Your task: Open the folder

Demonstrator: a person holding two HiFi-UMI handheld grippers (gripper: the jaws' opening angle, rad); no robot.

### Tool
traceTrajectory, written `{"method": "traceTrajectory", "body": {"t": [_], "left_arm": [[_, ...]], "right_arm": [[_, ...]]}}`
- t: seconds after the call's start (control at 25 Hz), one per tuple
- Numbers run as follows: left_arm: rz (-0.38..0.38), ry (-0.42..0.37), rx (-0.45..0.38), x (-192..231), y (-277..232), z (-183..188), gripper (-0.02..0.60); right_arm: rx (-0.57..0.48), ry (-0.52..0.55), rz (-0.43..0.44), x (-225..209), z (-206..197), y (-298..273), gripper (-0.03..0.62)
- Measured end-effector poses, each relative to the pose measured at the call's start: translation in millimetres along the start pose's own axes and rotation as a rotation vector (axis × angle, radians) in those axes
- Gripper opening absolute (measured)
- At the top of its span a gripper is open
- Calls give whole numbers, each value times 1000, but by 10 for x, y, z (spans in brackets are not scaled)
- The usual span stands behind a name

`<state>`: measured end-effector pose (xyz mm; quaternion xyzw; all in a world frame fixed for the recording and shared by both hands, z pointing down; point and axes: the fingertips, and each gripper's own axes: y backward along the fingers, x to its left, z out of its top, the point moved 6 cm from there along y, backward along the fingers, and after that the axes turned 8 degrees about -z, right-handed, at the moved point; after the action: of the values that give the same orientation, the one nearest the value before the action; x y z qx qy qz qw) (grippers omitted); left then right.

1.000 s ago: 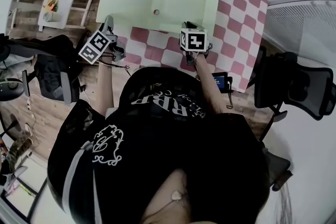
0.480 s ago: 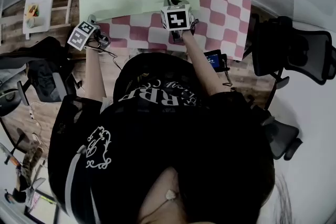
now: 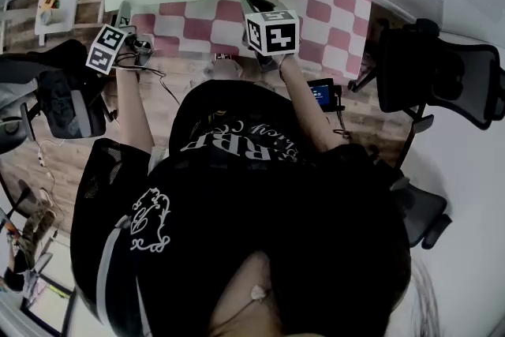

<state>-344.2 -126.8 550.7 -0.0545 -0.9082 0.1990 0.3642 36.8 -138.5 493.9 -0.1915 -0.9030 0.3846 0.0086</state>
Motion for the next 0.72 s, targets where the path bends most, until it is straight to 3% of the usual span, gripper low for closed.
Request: {"method": "traceTrajectory", "body": {"t": [0.16, 0.72], "left_arm": [[-98, -43, -27, -458, 434, -171, 256], [-403, -391, 104, -2093, 2100, -1901, 239]], "right_arm": [[-39, 5, 45, -50, -211, 440, 15], [-240, 66, 179, -179, -1031, 1942, 14]]}}
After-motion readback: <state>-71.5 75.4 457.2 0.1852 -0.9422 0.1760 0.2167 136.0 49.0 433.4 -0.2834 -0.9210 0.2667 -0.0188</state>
